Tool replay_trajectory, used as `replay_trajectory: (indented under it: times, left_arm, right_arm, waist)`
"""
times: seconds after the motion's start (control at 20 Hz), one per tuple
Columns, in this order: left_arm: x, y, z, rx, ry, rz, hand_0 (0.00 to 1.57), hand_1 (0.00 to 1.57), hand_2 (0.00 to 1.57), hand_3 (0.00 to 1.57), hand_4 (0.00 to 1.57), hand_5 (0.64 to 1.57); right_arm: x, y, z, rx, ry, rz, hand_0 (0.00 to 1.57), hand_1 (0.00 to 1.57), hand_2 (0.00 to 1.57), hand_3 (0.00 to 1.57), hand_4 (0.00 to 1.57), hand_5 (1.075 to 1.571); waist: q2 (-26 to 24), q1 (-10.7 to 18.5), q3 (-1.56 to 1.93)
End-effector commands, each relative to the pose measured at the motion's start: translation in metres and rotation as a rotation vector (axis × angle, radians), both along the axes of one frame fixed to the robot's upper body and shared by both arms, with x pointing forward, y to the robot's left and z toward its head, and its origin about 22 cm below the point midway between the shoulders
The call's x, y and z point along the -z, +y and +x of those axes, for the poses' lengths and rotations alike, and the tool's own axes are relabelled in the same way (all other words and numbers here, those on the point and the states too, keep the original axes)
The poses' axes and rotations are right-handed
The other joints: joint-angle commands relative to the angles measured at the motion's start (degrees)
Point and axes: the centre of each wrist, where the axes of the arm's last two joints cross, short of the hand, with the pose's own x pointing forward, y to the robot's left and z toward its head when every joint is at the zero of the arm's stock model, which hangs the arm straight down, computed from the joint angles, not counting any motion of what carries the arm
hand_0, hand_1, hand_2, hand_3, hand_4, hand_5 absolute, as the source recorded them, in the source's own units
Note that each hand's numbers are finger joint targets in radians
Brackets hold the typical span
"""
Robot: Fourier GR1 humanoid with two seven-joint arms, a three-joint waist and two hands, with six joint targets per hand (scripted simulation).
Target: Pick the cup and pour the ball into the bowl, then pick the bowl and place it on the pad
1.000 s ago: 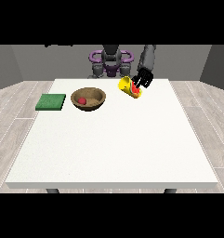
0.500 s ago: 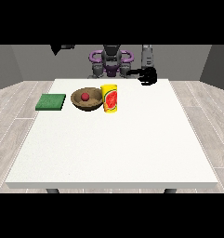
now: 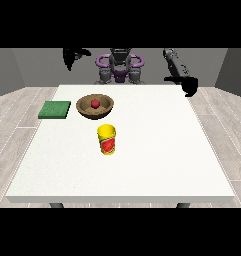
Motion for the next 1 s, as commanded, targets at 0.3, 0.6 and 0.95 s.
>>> replay_trajectory:
  times: [0.3,0.6,0.95]
  left_arm:
    - [-0.126,0.050,0.012,0.022,-0.029,0.155,0.00,0.00,0.00,0.00,0.00,1.518]
    - [-0.194,0.069,0.001,-0.001,-0.082,0.206,0.00,0.00,0.00,0.00,0.00,1.527]
    - [-0.253,0.078,-0.014,-0.014,-0.128,0.211,0.00,0.00,0.00,0.00,0.00,1.545]
  right_arm:
    - [0.079,0.007,0.033,0.009,0.126,0.070,0.00,0.00,0.00,0.00,0.40,1.568]
    - [0.110,-0.019,0.061,-0.004,0.125,0.115,0.00,0.00,0.00,0.00,0.36,1.571]
    - [0.137,-0.021,0.081,-0.007,0.185,0.129,0.00,0.00,0.00,0.00,0.29,1.570]
  waist:
    - [0.98,0.24,0.32]
    - [4.70,0.55,0.30]
    - [4.62,0.03,0.30]
